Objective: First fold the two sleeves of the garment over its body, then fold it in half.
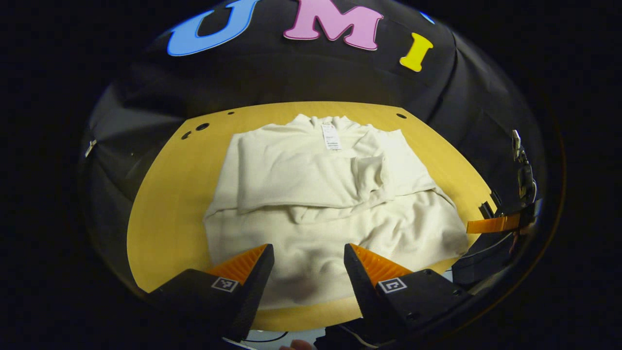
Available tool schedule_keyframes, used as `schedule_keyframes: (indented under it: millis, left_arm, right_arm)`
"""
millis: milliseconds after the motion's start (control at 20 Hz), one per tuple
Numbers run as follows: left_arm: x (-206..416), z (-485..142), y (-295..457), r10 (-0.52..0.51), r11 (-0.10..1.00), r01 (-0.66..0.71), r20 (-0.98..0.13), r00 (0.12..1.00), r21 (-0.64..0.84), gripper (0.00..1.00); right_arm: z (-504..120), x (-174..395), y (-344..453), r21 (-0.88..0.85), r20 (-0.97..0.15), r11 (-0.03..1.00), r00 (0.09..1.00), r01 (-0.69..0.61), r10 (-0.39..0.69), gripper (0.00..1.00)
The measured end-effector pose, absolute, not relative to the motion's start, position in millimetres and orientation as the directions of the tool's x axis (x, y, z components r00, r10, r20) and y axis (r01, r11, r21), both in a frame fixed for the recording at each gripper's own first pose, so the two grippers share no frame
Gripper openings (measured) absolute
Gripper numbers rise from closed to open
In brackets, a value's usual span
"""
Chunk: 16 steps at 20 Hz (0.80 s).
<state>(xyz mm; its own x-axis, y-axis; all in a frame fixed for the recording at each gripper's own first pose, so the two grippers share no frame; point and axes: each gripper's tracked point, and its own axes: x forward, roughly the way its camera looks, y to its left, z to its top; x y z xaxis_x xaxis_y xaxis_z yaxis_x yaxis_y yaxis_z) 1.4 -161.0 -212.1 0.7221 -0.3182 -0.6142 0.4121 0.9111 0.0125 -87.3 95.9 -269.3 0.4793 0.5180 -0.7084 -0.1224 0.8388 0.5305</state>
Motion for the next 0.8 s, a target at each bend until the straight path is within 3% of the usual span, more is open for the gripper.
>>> schedule_keyframes:
  millis: [450,500,550,800]
  left_arm:
    - [-15.5,-246.2,-89.0,-0.18,0.964,0.264,-0.665,0.725,0.027,0.89]
    - [-13.5,-250.6,-83.9,-0.166,0.967,0.253,-0.667,0.726,0.035,0.84]
    - [-12.6,-254.9,-80.9,-0.159,0.969,0.245,-0.673,0.723,0.035,0.89]
    - [-8.2,-278.6,-80.7,-0.147,0.972,0.236,-0.723,0.675,0.023,0.9]
  right_arm:
    - [-288.1,-108.4,97.0,0.509,-0.742,0.851,0.435,-0.13,0.51,0.59]
    - [-291.3,-109.3,97.9,0.505,-0.747,0.853,0.429,-0.132,0.509,0.59]
    - [-294.5,-110.0,98.8,0.5,-0.752,0.855,0.423,-0.136,0.507,0.59]
    - [-302.2,-103.7,108.7,0.487,-0.761,0.86,0.408,-0.154,0.504,0.59]
